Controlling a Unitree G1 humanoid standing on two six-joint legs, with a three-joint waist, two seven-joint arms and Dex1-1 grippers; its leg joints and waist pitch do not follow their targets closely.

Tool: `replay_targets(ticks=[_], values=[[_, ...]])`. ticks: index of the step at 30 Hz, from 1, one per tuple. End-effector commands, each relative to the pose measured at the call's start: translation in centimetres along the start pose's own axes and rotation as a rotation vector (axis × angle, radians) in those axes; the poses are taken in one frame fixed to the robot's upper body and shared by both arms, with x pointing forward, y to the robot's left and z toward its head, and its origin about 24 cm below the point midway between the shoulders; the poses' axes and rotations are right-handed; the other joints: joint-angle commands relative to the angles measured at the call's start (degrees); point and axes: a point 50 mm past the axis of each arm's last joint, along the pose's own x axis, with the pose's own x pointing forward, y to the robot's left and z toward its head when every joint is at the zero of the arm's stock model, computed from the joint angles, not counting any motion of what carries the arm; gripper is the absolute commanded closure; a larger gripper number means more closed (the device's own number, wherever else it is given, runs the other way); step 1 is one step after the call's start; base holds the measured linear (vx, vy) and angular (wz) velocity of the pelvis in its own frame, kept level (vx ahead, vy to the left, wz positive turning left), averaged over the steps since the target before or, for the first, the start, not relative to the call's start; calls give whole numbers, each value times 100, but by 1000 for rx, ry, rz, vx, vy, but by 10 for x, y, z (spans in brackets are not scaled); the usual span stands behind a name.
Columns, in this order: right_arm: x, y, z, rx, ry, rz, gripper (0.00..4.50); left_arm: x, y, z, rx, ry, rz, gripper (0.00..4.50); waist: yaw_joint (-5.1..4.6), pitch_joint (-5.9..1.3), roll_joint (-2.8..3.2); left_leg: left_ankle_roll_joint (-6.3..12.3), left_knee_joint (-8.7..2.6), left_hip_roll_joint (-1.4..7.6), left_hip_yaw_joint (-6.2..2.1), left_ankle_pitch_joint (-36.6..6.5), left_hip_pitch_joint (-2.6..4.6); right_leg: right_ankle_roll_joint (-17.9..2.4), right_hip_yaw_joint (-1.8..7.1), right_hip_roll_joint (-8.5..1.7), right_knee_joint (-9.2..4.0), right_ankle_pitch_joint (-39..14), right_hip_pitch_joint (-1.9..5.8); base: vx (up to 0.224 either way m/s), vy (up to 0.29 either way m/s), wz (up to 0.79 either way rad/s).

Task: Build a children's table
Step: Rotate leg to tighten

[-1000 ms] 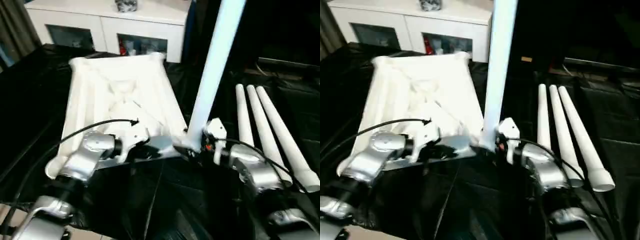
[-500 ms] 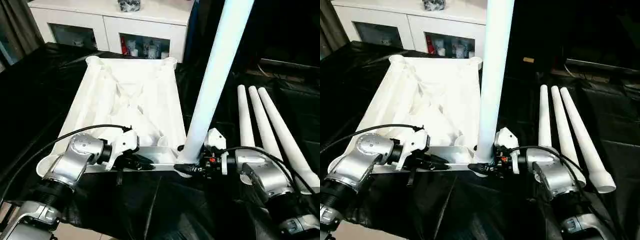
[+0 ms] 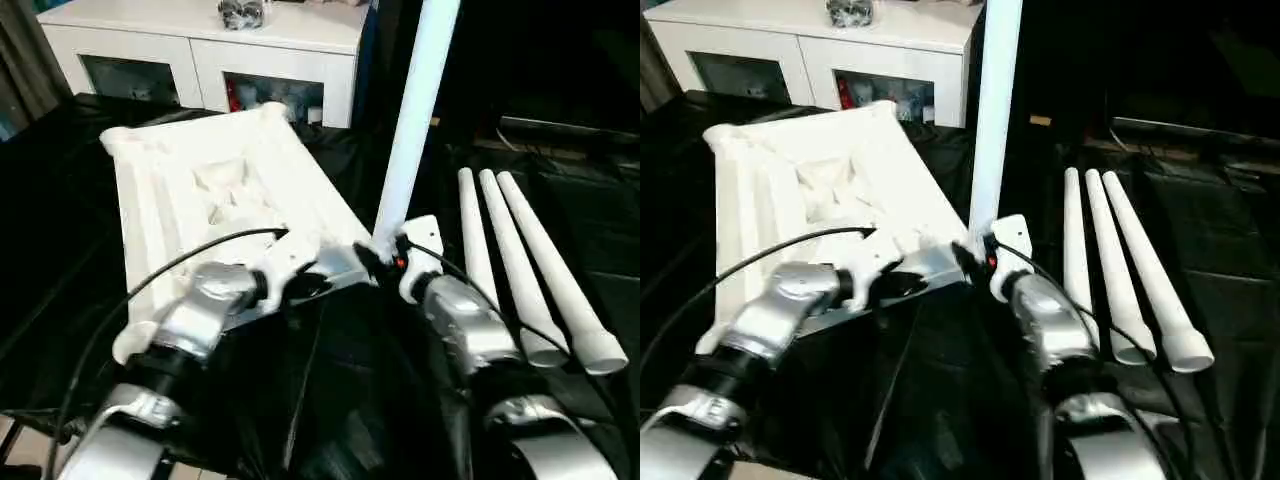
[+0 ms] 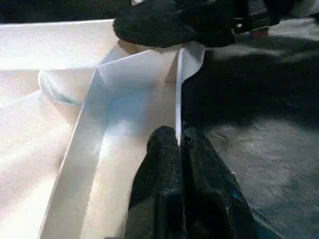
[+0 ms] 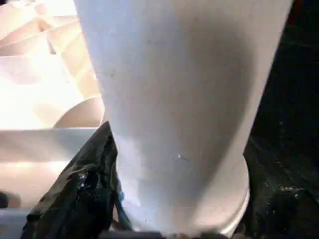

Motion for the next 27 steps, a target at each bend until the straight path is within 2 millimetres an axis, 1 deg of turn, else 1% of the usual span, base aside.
replay_targets(ticks=[1,2,4,5,7,9,11,12,13,14,15,16,17,18,19,20,21,22,23,24,25,26,27], values=[[8,35,-16,13,71,129,115,15,-12,10,18,-44,-14,450,24,-300,-12,220,-405,231,-76,-889,-24,-1143,275,-465,-453,-1212,265,0,0,0],[9,35,-15,16,63,140,101,15,-13,9,24,-45,-25,450,25,-289,-19,247,-407,232,-75,-918,-25,-1156,271,-464,-461,-1238,261,0,0,0],[8,33,-13,-7,55,151,98,12,-13,8,38,-51,-42,450,21,-284,-14,239,-412,237,-74,-1026,-22,-1150,272,-474,-477,-1383,255,0,0,0],[6,28,-12,-57,50,146,79,8,-12,7,44,-49,-56,450,23,-280,-13,228,-419,238,-82,-1085,-25,-1112,271,-480,-488,-1522,254,0,0,0],[3,22,-12,-52,48,162,79,3,-10,6,63,-49,-83,450,22,-284,-17,228,-418,232,-83,-1075,-31,-1097,271,-478,-488,-1530,263,0,0,0],[-4,15,-10,-67,24,235,79,-5,-7,2,96,-48,-119,450,21,-297,-14,296,-407,237,-84,-975,-43,-1134,274,-479,-465,-1298,280,0,0,0],[-8,14,-9,-79,12,286,79,-9,-6,0,107,-50,-141,450,23,-300,-18,370,-400,243,-75,-899,-42,-1182,276,-477,-446,-1096,279,0,0,0],[-12,14,-7,-93,1,342,79,-13,-6,-1,111,-50,-164,450,28,-309,-16,407,-396,244,-78,-810,-48,-1239,273,-476,-423,-929,297,0,0,0],[-13,14,-7,-98,-3,368,79,-15,-6,-2,113,-51,-174,450,20,-306,-40,445,-391,242,-70,-790,-50,-1255,269,-462,-419,-861,299,0,0,0],[-18,14,-6,-117,-7,426,79,-19,-5,-4,109,-53,-202,450,31,-314,-20,490,-382,258,-63,-722,-35,-1319,277,-471,-397,-685,286,0,0,0],[-23,14,-5,-137,-9,491,79,-23,-5,-5,109,-49,-226,450,39,-311,-27,533,-384,254,-66,-678,-39,-1368,268,-461,-382,-557,309,0,0,0],[-23,14,-5,-137,-9,491,79,-23,-5,-5,109,-49,-226,450,48,-315,-18,542,-384,265,-66,-676,-32,-1396,269,-463,-375,-511,303,0,0,0],[-27,14,-4,-148,-8,529,79,-26,-4,-6,110,-46,-240,450,32,-311,-16,569,-382,261,-58,-694,-28,-1440,271,-461,-371,-449,292,0,0,0],[-32,13,-3,-170,0,580,79,-29,-4,-7,107,-45,-263,450,33,-311,-21,563,-379,259,-55,-712,-21,-1468,271,-461,-373,-457,288,0,0,0],[-37,12,-3,-181,11,632,79,-33,-3,-8,111,-41,-282,450,46,-304,-39,564,-380,251,-57,-742,-24,-1454,267,-456,-387,-527,318,0,0,0],[-37,12,-3,-183,13,638,79,-33,-3,-9,111,-40,-283,450,54,-305,-24,573,-375,262,-51,-770,-17,-1451,272,-459,-381,-551,298,0,0,0],[-43,10,-2,-198,31,686,79,-36,-3,-10,112,-35,-300,450,64,-295,-30,566,-383,261,-49,-790,-20,-1423,270,-444,-394,-605,304,0,0,0],[-48,9,-3,-214,50,733,79,-40,-2,-12,113,-28,-317,450,86,-299,-32,560,-382,261,-53,-768,-12,-1410,262,-439,-387,-607,314,0,0,0],[-50,8,-3,-222,62,757,79,-41,-2,-13,113,-24,-325,450,93,-298,-24,556,-381,275,-45,-792,-15,-1416,260,-444,-382,-628,293,0,0,0],[-50,8,-3,-222,62,757,79,-41,-2,-13,113,-24,-325,450,100,-293,-25,544,-387,278,-45,-813,-14,-1412,258,-444,-387,-671,290,0,0,0],[-55,7,-3,-232,85,800,104,-45,-2,-15,115,-19,-347,450,123,-290,-31,495,-385,275,-44,-864,-8,-1394,261,-453,-397,-805,286,0,0,0],[-55,7,-3,-232,85,800,113,-45,-2,-15,115,-19,-347,450,129,-291,-34,489,-387,281,-43,-854,-5,-1386,265,-453,-397,-813,287,0,0,0],[-60,5,-3,-242,107,842,115,-48,-3,-16,117,-16,-371,450,154,-293,-36,481,-384,280,-44,-833,-5,-1366,266,-454,-397,-811,287,0,0,0]])
